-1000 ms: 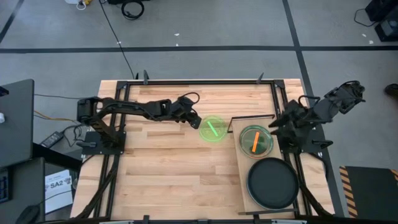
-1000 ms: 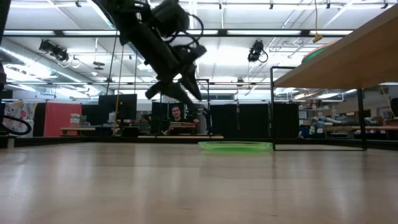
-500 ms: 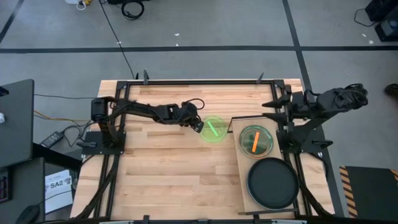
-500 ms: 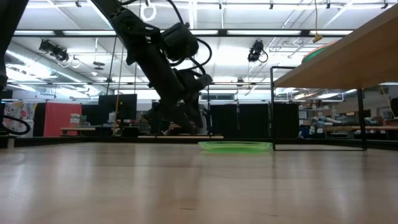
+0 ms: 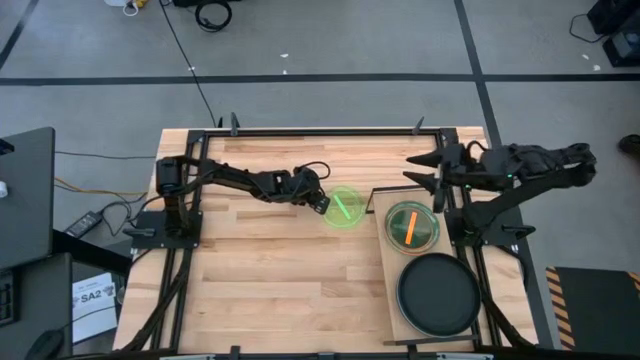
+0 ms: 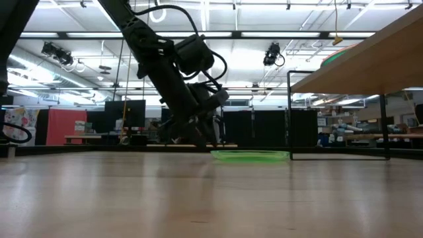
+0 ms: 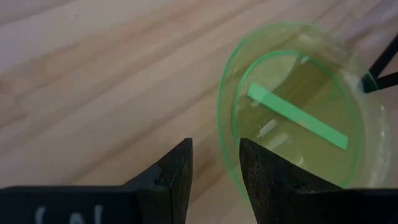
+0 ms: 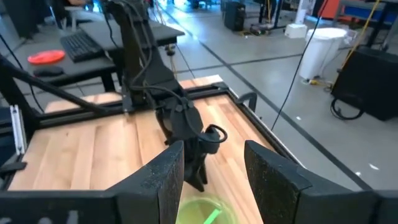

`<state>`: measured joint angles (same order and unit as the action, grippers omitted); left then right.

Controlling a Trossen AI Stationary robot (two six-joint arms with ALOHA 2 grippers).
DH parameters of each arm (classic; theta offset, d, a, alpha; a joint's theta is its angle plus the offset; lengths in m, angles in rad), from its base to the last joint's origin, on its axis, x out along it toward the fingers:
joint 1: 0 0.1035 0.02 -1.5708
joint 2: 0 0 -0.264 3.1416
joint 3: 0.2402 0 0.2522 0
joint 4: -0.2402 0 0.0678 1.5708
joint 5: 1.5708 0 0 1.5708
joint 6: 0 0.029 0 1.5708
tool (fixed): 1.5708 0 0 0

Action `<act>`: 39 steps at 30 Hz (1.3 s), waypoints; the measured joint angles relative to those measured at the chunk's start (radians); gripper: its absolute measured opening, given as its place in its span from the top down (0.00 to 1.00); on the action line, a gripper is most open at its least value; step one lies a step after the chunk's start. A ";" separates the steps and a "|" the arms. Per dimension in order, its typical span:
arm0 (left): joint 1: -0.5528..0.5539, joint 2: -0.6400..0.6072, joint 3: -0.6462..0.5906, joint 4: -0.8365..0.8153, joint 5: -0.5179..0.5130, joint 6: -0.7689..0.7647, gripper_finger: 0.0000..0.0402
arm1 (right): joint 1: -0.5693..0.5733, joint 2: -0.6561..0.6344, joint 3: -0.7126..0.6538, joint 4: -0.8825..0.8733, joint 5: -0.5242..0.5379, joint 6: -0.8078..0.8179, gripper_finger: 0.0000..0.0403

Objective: Place and stack plates onto a shelf
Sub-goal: Stack the green plate on top of the orange plate on the shelf

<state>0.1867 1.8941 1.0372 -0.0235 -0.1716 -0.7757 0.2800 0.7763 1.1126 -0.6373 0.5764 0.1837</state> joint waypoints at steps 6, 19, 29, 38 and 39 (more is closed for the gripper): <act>-0.001 0.019 -0.002 0.017 -0.001 -0.007 0.65 | -0.069 0.054 0.000 -0.003 -0.078 -0.001 0.57; -0.004 0.025 -0.001 0.038 0.000 -0.027 0.65 | -0.276 0.182 0.000 -0.005 -0.307 -0.004 0.57; -0.023 0.025 -0.001 0.046 -0.005 -0.053 0.65 | -0.377 0.232 0.000 0.004 -0.364 -0.004 0.57; -0.023 0.058 0.000 0.068 -0.004 -0.079 0.65 | -0.390 0.254 0.000 0.017 -0.440 -0.025 0.57; -0.023 0.059 0.000 0.068 0.001 -0.083 0.65 | -0.389 0.254 0.000 0.017 -0.442 -0.029 0.57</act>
<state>0.1642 1.9533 1.0374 0.0446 -0.1707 -0.8585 -0.1093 1.0302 1.1126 -0.6205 0.1347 0.1551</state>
